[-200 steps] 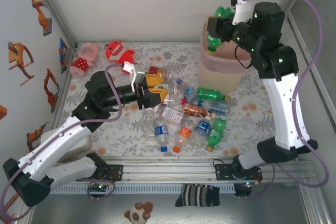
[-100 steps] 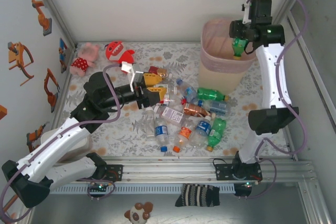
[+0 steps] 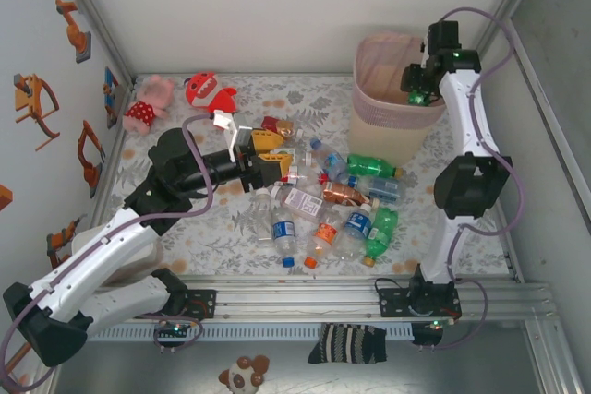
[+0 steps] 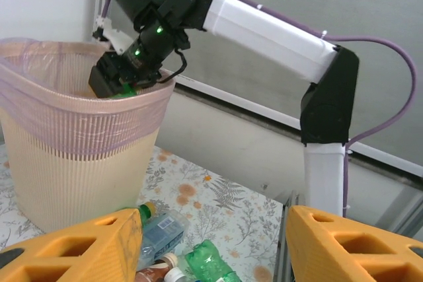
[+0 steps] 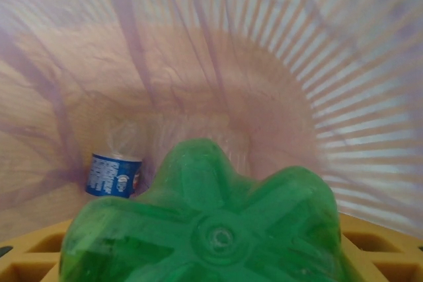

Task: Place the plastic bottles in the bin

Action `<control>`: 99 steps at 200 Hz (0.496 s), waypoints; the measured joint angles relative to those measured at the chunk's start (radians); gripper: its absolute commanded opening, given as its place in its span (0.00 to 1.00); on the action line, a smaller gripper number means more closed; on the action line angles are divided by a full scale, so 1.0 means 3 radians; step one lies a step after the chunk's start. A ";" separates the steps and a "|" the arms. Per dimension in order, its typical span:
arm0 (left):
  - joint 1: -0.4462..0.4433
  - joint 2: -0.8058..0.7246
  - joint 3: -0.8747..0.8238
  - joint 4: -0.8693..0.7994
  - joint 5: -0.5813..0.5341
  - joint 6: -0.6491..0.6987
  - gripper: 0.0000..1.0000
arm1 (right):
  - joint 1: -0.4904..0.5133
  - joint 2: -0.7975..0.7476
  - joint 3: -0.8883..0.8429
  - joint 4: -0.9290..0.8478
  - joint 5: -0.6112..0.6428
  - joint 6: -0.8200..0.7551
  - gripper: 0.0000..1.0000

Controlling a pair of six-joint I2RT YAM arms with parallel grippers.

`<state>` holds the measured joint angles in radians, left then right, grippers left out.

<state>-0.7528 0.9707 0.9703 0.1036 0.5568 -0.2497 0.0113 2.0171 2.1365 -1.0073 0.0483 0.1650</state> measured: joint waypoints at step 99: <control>0.0000 -0.0020 -0.0050 -0.0078 -0.0165 0.0001 0.59 | -0.0013 0.0458 -0.0011 -0.0078 -0.0047 0.0065 0.66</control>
<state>-0.7528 0.9646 0.9554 0.0803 0.5072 -0.2493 0.0074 2.1544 2.1330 -1.0306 0.0341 0.1844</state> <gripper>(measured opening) 0.585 0.627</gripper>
